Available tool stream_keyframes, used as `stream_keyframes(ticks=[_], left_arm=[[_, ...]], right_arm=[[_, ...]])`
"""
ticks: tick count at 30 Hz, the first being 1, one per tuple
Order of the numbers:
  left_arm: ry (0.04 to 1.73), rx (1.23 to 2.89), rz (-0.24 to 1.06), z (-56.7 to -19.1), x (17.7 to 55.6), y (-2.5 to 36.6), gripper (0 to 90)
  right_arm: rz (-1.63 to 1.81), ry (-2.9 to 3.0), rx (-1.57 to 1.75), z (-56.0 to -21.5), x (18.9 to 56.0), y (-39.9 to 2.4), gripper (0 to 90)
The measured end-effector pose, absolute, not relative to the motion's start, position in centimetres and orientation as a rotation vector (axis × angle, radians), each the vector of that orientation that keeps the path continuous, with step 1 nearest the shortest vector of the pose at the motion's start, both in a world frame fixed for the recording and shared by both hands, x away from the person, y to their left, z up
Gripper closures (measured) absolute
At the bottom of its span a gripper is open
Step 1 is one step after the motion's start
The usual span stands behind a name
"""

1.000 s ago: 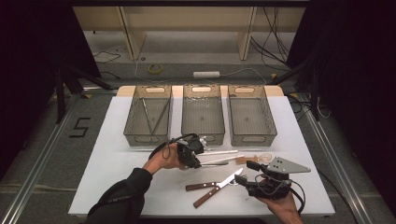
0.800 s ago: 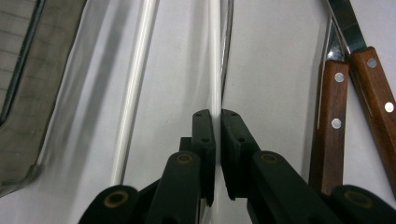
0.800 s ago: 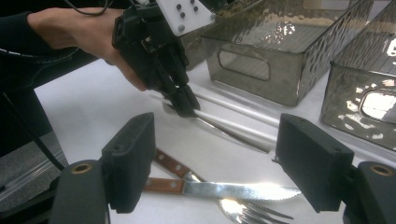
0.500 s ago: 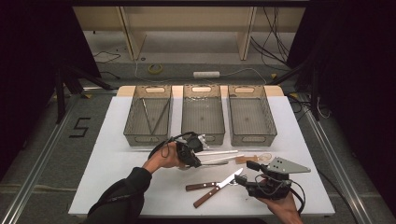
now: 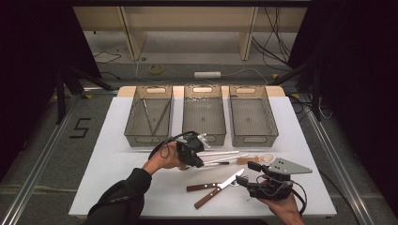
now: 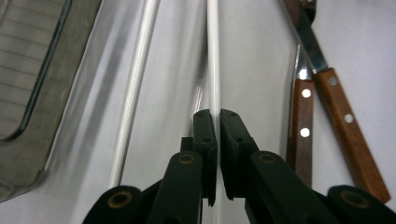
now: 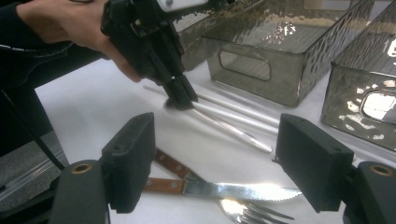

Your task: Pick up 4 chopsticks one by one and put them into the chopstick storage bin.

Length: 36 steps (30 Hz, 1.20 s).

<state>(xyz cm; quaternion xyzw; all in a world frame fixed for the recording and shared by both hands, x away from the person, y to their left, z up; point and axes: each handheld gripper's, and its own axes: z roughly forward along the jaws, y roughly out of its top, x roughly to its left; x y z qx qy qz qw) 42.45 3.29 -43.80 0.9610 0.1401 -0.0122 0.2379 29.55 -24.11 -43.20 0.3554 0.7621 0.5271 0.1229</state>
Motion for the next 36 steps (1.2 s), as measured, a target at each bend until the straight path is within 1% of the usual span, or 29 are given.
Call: stream_keyframes(ticks=[5,10,20,30,36], left_arm=[[0.380,2.597,-0.035,-42.8,42.3,3.8,85.3],[0.406,2.544,-0.006,-41.5,42.3,4.6,85.3],[0.472,2.450,0.065,-39.0,42.8,7.7,85.2],[0.595,2.333,0.150,-36.7,43.7,11.6,85.2],[0.711,2.260,0.208,-36.0,44.6,14.2,85.1]], right_arm=[[1.538,2.222,1.036,-43.2,29.5,-24.1,29.7],[1.537,2.222,1.034,-43.2,29.5,-24.1,29.7],[1.532,2.226,1.032,-43.1,29.5,-24.0,29.7],[1.530,2.225,1.034,-43.1,29.5,-23.9,29.7],[1.532,2.223,1.032,-43.1,29.5,-24.0,29.7]])
